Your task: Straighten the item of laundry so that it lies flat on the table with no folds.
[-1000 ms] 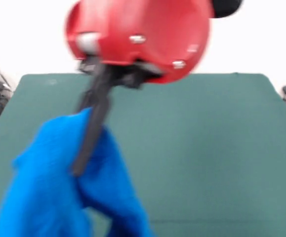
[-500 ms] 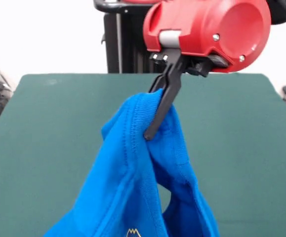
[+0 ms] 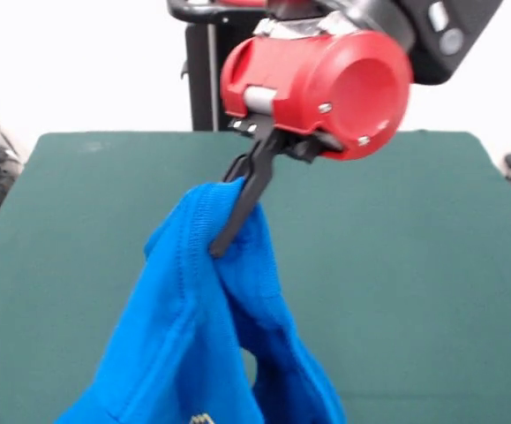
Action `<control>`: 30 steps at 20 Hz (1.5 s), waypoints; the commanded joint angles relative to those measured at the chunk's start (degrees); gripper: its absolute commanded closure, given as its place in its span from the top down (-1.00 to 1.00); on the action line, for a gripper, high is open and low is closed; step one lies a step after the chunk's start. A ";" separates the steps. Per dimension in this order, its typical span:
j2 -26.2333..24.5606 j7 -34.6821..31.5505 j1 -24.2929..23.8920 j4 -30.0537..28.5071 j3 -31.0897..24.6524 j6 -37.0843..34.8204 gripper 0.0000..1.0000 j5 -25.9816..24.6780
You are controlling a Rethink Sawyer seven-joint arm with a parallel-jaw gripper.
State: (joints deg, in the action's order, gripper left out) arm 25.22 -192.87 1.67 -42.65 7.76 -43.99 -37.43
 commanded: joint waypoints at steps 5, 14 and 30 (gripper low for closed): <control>-0.05 -10.75 0.71 -16.32 1.50 -7.69 -1.00 9.61; 0.97 -14.45 4.23 -25.62 4.34 -3.33 -1.00 16.00; -0.41 -16.16 10.71 -33.95 10.17 -4.35 -1.00 25.55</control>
State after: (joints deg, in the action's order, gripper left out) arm 27.07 -192.87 10.50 -66.29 17.82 -45.32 -17.07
